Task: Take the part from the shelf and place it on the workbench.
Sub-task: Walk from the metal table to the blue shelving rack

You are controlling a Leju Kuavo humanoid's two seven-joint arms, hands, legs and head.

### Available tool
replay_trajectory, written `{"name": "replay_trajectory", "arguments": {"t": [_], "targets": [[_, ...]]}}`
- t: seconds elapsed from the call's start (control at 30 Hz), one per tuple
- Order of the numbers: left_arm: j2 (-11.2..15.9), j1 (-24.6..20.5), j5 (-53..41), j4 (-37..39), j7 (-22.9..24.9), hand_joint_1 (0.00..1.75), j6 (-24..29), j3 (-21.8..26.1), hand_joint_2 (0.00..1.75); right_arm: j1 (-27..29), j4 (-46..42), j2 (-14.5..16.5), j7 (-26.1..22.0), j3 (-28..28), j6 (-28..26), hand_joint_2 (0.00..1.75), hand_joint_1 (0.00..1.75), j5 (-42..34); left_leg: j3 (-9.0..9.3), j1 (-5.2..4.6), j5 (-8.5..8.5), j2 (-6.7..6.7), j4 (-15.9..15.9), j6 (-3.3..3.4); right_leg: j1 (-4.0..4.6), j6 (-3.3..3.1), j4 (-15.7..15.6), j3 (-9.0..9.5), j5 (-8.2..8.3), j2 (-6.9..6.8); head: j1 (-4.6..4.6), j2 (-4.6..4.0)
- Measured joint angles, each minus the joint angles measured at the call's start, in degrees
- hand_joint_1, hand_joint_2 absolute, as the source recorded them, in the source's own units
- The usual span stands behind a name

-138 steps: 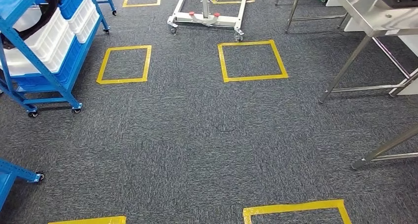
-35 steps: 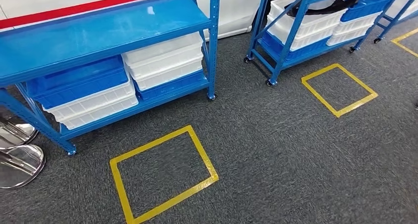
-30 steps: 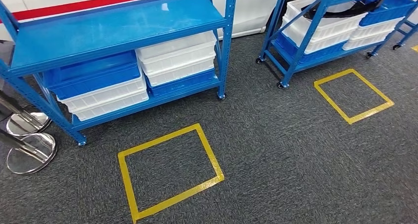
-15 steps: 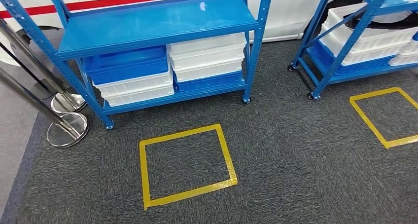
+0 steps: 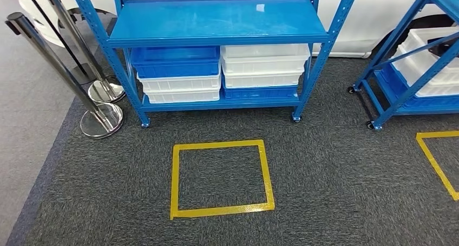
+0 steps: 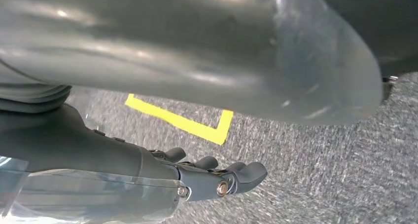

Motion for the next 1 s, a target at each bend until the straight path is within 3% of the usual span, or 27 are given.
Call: {"name": "replay_trajectory", "arguments": {"t": [0.07, 0.13, 0.23, 0.3, 0.37, 0.43, 0.47, 0.5, 0.53, 0.6, 0.63, 0.7, 0.8, 0.87, 0.93, 0.97, 1.0], "targets": [[-0.09, 0.14, 0.04, 0.0, -0.27, 0.0, -0.56, 0.1, 0.0, 0.1, 0.0, -0.02, 0.0, -0.29, -0.66, 0.0, 0.0, -0.32, 0.15, 0.04, -0.15, -1.13, 0.25, -0.23, -0.26, -0.01, -6.06, 2.41, 4.52, 0.4, 0.0, 0.0], [-0.19, 0.22, 0.08, 0.0, -0.54, 0.0, -1.14, 0.34, 0.0, 0.03, 0.0, -0.03, 0.0, -0.81, -1.42, 0.0, 0.0, -0.71, -0.04, -0.12, -0.51, -1.88, 0.76, -0.84, -0.33, -0.17, -12.76, 5.01, 7.46, 1.42, -0.01, 0.0], [-0.21, 0.32, 0.04, 0.0, -0.69, 0.0, -1.47, 0.76, 0.0, -0.32, 0.0, -0.02, 0.01, -1.35, -1.79, 0.0, 0.0, -0.89, -0.47, -0.16, -0.81, -2.42, 0.89, -2.0, -0.11, -0.96, -14.75, 5.56, 7.61, 1.94, -0.02, 0.0], [-0.26, 0.39, 0.01, 0.0, -0.74, 0.0, -1.49, 1.05, 0.0, -0.29, 0.0, -0.03, 0.05, -1.58, -1.8, 0.0, 0.0, -0.94, -0.74, -0.02, -1.52, -1.36, 1.84, -2.6, -0.17, -1.83, -15.1, 5.85, 7.71, 1.44, -0.02, 0.0], [-0.36, 0.3, -0.04, 0.0, -0.77, 0.0, -1.57, 1.23, 0.0, -0.1, 0.0, -0.03, 0.12, -1.78, -1.71, 0.0, 0.0, -1.0, -2.88, 0.03, -4.3, 0.82, 6.7, -2.97, -0.22, -2.58, -15.3, 6.1, 7.69, 0.75, -0.02, 0.0], [-0.4, 0.22, -0.11, 0.0, -0.78, 0.0, -1.72, 1.3, 0.0, 0.09, 0.0, -0.02, 0.17, -1.95, -1.54, 0.0, 0.0, -1.02, -6.9, 0.05, -7.83, 1.96, 14.64, -3.26, 0.01, -2.93, -15.26, 6.25, 7.4, 0.08, -0.02, 0.0], [-0.4, 0.29, -0.15, 0.0, -0.78, 0.0, -1.82, 1.32, 0.0, 0.15, 0.0, -0.02, 0.19, -2.03, -1.47, 0.0, 0.0, -1.03, -8.32, 0.05, -8.47, 2.07, 17.32, -3.31, 0.11, -2.97, -15.24, 6.4, 7.23, -0.22, -0.02, 0.0], [-0.4, 0.4, -0.19, 0.0, -0.78, 0.0, -1.92, 1.33, 0.0, 0.18, 0.0, -0.02, 0.2, -2.1, -1.42, 0.0, 0.0, -1.03, -8.76, 0.04, -7.98, 2.13, 17.99, -3.27, 0.19, -2.95, -15.22, 6.63, 7.01, -0.45, -0.02, 0.0], [-0.41, 0.51, -0.23, 0.0, -0.78, 0.0, -2.01, 1.34, 0.0, 0.19, 0.0, -0.02, 0.22, -2.16, -1.36, 0.0, 0.0, -1.04, -7.98, 0.01, -6.39, 2.17, 16.23, -3.09, 0.26, -2.89, -15.21, 6.97, 6.77, -0.63, -0.02, 0.0], [-0.39, 0.6, -0.3, 0.0, -0.78, 0.0, -2.1, 1.35, 0.0, 0.22, 0.01, 0.01, 0.26, -2.21, -1.21, 0.0, 0.0, -1.07, -4.23, -0.22, -2.36, 2.6, 8.5, -2.27, 0.36, -2.63, -15.21, 7.78, 6.16, -0.96, -0.02, 0.0], [-0.38, 0.57, -0.33, 0.0, -0.78, 0.0, -2.11, 1.36, 0.0, 0.21, 0.01, 0.03, 0.27, -2.22, -1.13, 0.0, 0.0, -1.09, -2.56, -0.45, -1.18, 2.9, 5.11, -1.8, 0.45, -2.39, -15.18, 8.03, 5.85, -1.09, -0.02, 0.0], [-0.36, 0.56, -0.34, 0.0, -0.78, 0.0, -2.13, 1.37, 0.0, 0.15, 0.01, 0.07, 0.29, -2.24, -1.03, 0.0, 0.0, -1.1, -1.23, -0.88, -0.87, 3.29, 2.0, -1.04, 0.55, -1.73, -15.11, 8.27, 5.59, -1.34, -0.02, 0.0], [-0.4, 0.75, -0.35, 0.0, -0.77, 0.0, -2.18, 1.37, 0.0, 0.01, 0.0, 0.06, 0.32, -2.25, -0.91, 0.0, 0.0, -1.1, -0.29, -0.6, -0.93, 2.76, 0.91, -0.28, 0.5, -0.71, -13.94, 8.47, 5.55, -1.27, -0.02, 0.0], [-0.48, 0.74, -0.36, 0.0, -0.76, 0.0, -2.18, 1.37, 0.0, 0.0, 0.0, 0.02, 0.33, -2.29, -0.85, 0.0, 0.0, -1.1, 0.78, -0.36, -1.03, 2.51, 0.36, 0.28, 0.34, -0.22, -9.92, 6.39, 3.53, -0.57, -0.02, 0.0], [-0.51, 0.68, -0.38, 0.0, -0.73, 0.0, -2.18, 1.38, 0.0, 0.03, 0.0, 0.01, 0.33, -2.34, -0.8, 0.0, 0.0, -1.1, 1.11, -0.41, -1.41, 2.37, 0.32, 0.63, 0.17, 0.19, -3.32, 2.0, 0.77, -0.02, -0.01, 0.0], [-0.51, 0.67, -0.4, 0.0, -0.68, 0.0, -2.19, 1.39, 0.0, 0.05, 0.0, 0.01, 0.33, -2.35, -0.75, 0.0, 0.0, -1.1, 1.3, -0.44, -1.66, 2.26, 0.34, 0.65, 0.1, 0.33, -0.89, 0.02, 0.18, 0.03, -0.01, 0.0], [-0.51, 0.71, -0.47, 0.0, -0.63, 0.0, -2.19, 1.39, 0.0, 0.1, 0.0, 0.01, 0.33, -2.36, -0.71, 0.0, 0.0, -1.1, 1.62, -0.46, -1.97, 2.13, 0.35, 0.61, 0.05, 0.43, -0.08, -1.19, 0.67, 0.04, -0.01, 0.0]]}}
